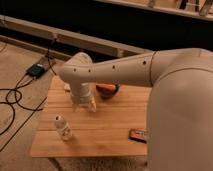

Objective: Pick up the ceramic cup

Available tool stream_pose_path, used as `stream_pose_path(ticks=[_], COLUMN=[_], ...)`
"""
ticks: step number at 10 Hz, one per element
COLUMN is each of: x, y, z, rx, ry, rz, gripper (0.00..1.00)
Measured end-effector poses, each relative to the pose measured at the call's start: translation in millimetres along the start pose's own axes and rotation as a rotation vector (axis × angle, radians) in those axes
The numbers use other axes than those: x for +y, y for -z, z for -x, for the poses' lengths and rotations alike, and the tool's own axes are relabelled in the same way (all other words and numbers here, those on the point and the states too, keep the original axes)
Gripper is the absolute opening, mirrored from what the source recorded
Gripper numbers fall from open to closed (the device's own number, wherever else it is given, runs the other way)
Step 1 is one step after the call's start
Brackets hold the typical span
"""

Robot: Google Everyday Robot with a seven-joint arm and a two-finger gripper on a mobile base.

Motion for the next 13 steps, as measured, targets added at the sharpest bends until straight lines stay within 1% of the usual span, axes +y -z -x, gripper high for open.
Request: stream_pose_path(ticks=[4, 7, 10, 11, 12, 13], x=[0.0, -6.5, -19.4, -25.7, -28.1, -33.1], y=[0.0, 4.5, 11.8, 13.4, 13.5, 11.4], z=[0.1, 12.2, 36.7, 51.3, 57.5, 70.7], rx=[0.0, -0.02, -0.054, -0.069, -0.074, -0.079], ry=[0.0, -0.008, -0.021, -0.02, -0.018, -0.012], rz=[0.0, -0.001, 0.011, 0.015, 0.017, 0.017], gripper=[0.65, 0.65, 0.65, 0.65, 0.65, 0.65])
